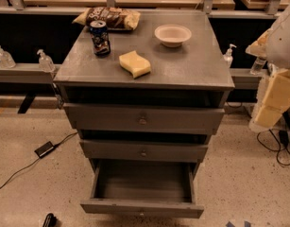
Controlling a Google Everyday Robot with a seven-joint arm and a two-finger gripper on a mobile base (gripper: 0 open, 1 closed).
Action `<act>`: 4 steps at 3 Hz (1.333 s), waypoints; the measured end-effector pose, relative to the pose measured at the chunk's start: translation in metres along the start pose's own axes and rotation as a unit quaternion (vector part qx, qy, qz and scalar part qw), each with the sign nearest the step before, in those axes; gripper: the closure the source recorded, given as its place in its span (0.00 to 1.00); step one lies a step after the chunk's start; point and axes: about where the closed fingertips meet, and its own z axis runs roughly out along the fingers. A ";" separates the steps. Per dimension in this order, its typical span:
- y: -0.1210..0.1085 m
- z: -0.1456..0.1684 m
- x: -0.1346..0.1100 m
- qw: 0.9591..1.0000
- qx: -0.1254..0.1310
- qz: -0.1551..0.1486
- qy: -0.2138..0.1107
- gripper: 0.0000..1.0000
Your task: Place sponge into bottom drawer
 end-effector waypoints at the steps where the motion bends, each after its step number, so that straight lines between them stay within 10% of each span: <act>1: 0.000 0.000 0.000 1.000 0.000 0.000 0.000 0.00; 3: -0.070 0.000 -0.052 0.993 0.054 0.042 -0.102 0.00; 4: -0.179 0.032 -0.129 0.973 0.085 0.110 -0.185 0.00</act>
Offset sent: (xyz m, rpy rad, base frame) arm 0.0376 0.0146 0.0165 0.1091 -0.0896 -0.0306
